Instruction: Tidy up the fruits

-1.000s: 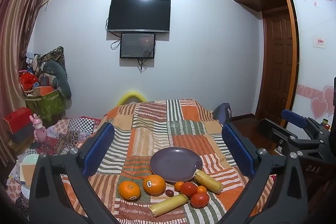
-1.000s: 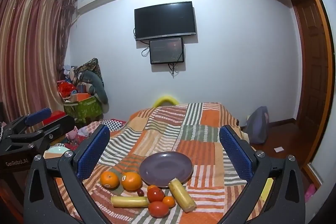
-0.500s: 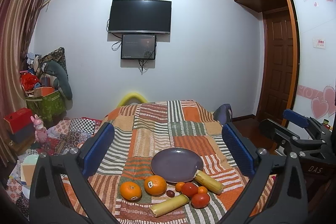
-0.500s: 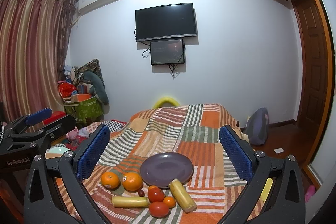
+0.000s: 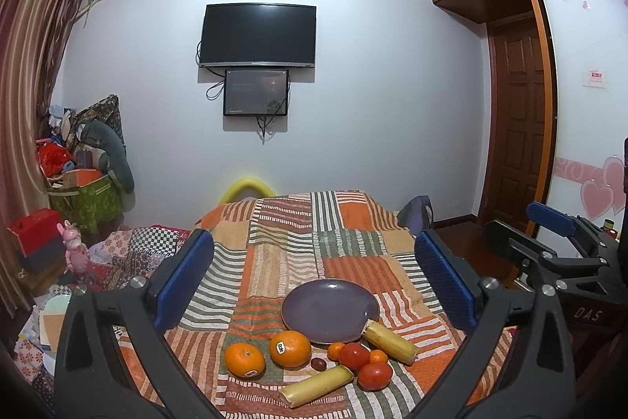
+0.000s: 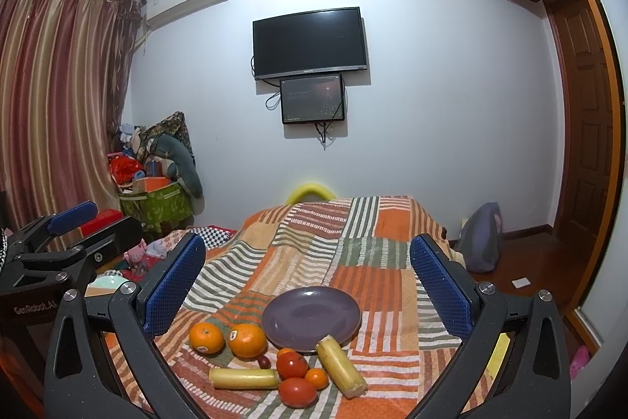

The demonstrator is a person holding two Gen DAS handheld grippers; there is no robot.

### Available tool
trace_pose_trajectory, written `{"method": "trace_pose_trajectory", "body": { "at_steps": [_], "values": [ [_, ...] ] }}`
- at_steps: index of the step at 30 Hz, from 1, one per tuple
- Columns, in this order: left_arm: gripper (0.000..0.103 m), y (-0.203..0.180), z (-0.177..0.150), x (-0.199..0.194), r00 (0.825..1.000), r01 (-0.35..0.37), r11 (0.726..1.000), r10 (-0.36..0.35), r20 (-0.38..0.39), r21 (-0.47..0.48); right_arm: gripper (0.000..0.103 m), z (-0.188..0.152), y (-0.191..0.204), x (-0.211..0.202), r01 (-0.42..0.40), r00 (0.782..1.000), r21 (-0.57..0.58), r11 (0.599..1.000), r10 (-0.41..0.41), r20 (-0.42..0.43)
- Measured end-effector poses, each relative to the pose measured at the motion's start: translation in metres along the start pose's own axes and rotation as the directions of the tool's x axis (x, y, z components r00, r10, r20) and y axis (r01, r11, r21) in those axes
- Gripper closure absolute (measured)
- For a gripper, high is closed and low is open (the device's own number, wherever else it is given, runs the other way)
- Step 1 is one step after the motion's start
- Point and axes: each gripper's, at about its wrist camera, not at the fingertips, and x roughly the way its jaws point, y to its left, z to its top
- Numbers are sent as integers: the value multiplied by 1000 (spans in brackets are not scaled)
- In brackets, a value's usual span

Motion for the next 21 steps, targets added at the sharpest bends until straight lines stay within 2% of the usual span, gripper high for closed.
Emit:
{"method": "trace_pose_trajectory", "body": {
  "at_steps": [21],
  "values": [
    [0, -2, 2, -3, 1000, 4, 1000, -4, 3, 3, 0, 0, 0, -1, -4, 1000, 2, 1000, 4, 4]
  ]
}}
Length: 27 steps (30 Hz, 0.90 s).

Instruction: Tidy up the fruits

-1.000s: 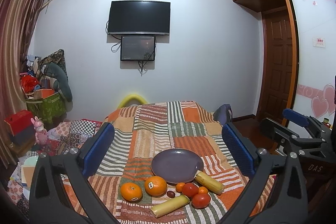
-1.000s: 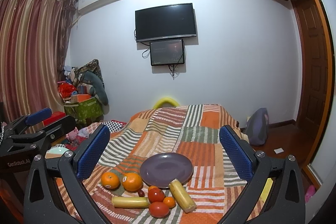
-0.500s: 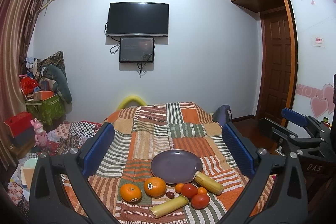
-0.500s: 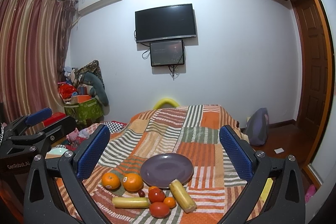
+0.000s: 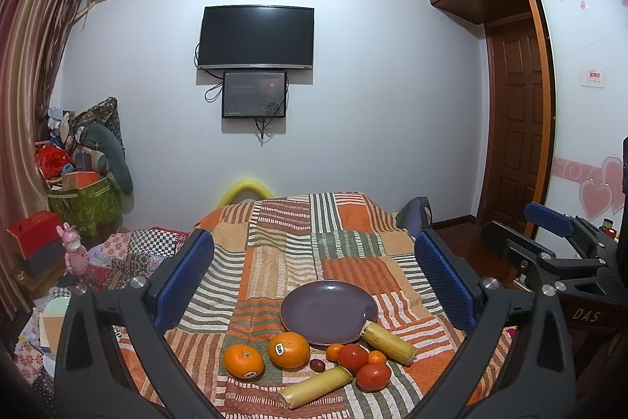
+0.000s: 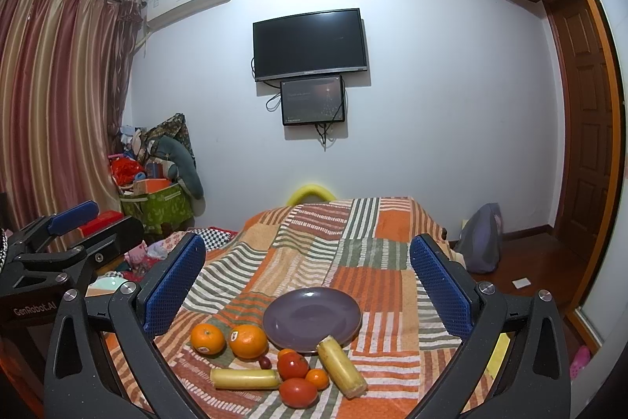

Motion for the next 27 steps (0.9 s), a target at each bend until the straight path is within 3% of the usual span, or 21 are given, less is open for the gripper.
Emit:
{"method": "trace_pose_trajectory", "body": {
  "at_steps": [22, 27],
  "values": [
    [0, 5, -2, 9, 1000, -10, 1000, 10, -15, 3, 0, -8, -2, 12, -17, 999, -3, 1000, 17, -40],
    [0, 20, -11, 28, 998, -21, 999, 19, -65, -29, 0, -17, -4, 27, -11, 997, -20, 1000, 10, -79]
  ]
}}
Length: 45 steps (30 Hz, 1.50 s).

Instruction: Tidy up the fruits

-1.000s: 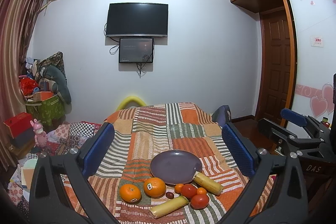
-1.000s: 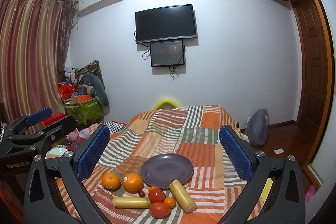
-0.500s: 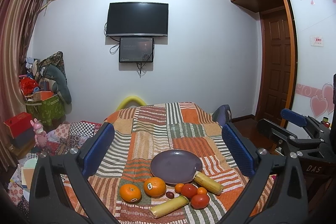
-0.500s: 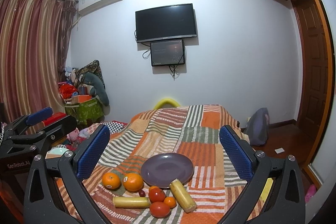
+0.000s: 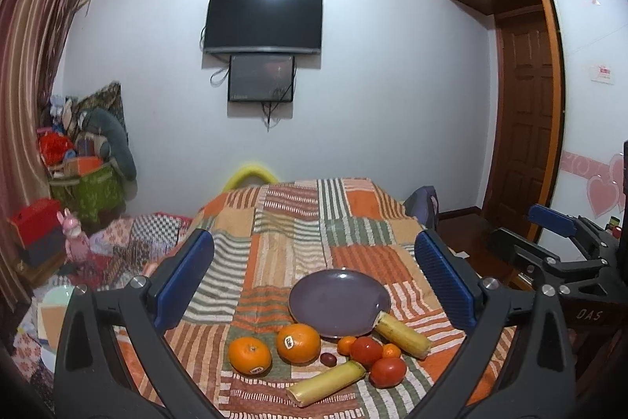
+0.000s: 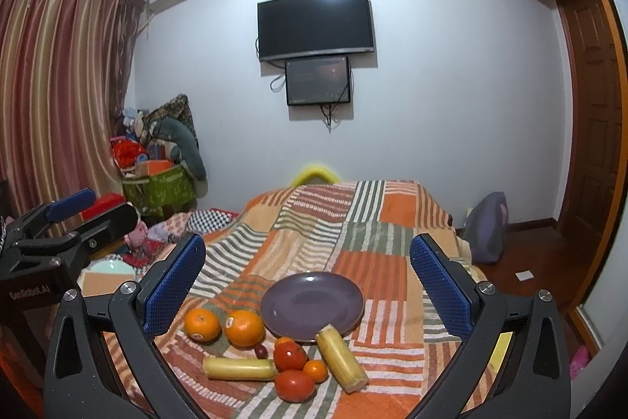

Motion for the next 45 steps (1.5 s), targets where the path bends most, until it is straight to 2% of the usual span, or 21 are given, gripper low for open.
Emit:
{"method": "trace_pose_trajectory", "body": {
  "at_steps": [4, 6, 10, 14, 18, 20, 23, 26, 35, 37, 45],
  "values": [
    [0, 17, -9, 20, 998, -29, 999, 28, -60, -19, 0, -10, -6, 17, 17, 999, -3, 1000, -17, -51],
    [0, 27, -15, 33, 993, -71, 997, 69, -95, -23, 0, -16, -11, 30, 20, 995, 2, 1000, -20, -96],
    [0, 46, -29, 58, 975, -148, 989, 144, -168, -11, 0, -27, -19, 51, 9, 985, 0, 1000, -8, -174],
    [2, 69, -46, 83, 957, -152, 988, 141, -255, -26, 0, -39, -24, 69, 15, 970, -20, 1000, -20, -242],
    [6, 82, -64, 106, 936, -143, 990, 129, -329, -17, 3, -56, -30, 87, 4, 943, -25, 1000, -12, -331],
    [7, 85, -75, 117, 923, -132, 991, 118, -366, -13, 12, -64, -33, 96, -8, 927, -26, 1000, -3, -376],
    [11, 89, -89, 130, 902, -107, 994, 92, -422, -13, 19, -74, -40, 110, -23, 902, -13, 1000, 15, -431],
    [12, 91, -102, 144, 879, -90, 996, 72, -472, -15, 28, -85, -44, 122, -41, 876, 6, 999, 39, -480],
    [13, 96, -143, 178, 800, -66, 998, 38, -599, -24, 37, -110, -52, 150, -83, 805, 78, 993, 113, -583],
    [13, 97, -149, 182, 789, -61, 998, 30, -614, -30, 38, -113, -51, 155, -89, 795, 79, 993, 119, -595],
    [14, 97, -166, 197, 764, -42, 998, 0, -645, -49, 46, -125, -53, 173, -102, 754, 89, 991, 135, -643]
  ]
}}
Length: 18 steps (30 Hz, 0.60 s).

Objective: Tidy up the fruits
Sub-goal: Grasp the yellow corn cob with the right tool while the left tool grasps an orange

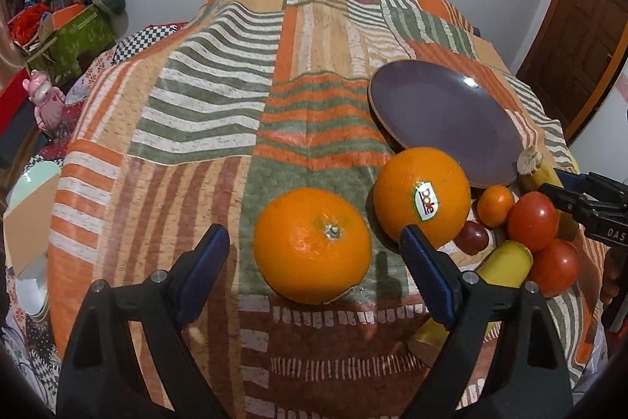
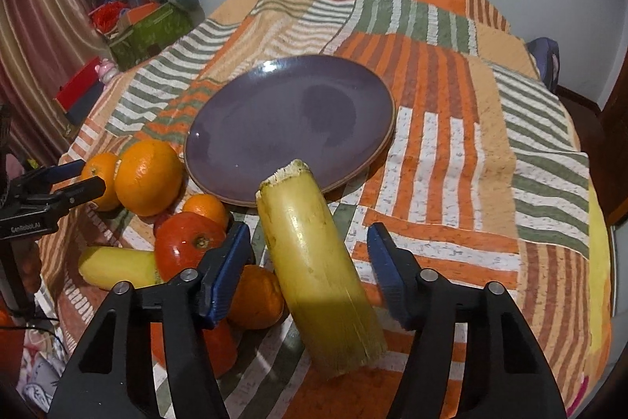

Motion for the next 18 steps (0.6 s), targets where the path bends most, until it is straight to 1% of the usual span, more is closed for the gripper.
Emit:
{"method": "trace_pose_trajectory", "body": {
  "at_steps": [3, 5, 6, 7, 9, 14, 18],
  "values": [
    [18, 0, 0, 8, 1000, 12, 1000, -12, -18, -6, 49, 2, -3, 7, -14, 1000, 8, 1000, 14, -17],
    [24, 1, 0, 13, 999, 22, 1000, -22, -33, -13, 51, 3, -3, 10, -26, 999, 10, 1000, 26, -29],
    [30, 1, -1, 15, 999, 25, 1000, -26, -40, -16, 53, 3, -3, 11, -30, 999, 5, 1000, 31, -35],
    [34, 1, -1, 17, 999, 16, 1000, -17, -41, -14, 56, 3, -2, 12, -31, 999, 0, 1000, 31, -41],
    [38, 0, -1, 18, 999, 2, 1000, -2, -36, -4, 58, 3, -1, 12, -25, 999, -16, 1000, 24, -45],
    [38, 3, 0, 17, 999, 15, 1000, -16, -41, -17, 62, 4, -6, 9, -4, 1000, -3, 1000, 4, -31],
    [39, 2, 2, 12, 999, 8, 1000, -8, -45, -6, 64, 5, -13, -2, 1, 1000, 27, 1000, -1, 6]
  ]
}}
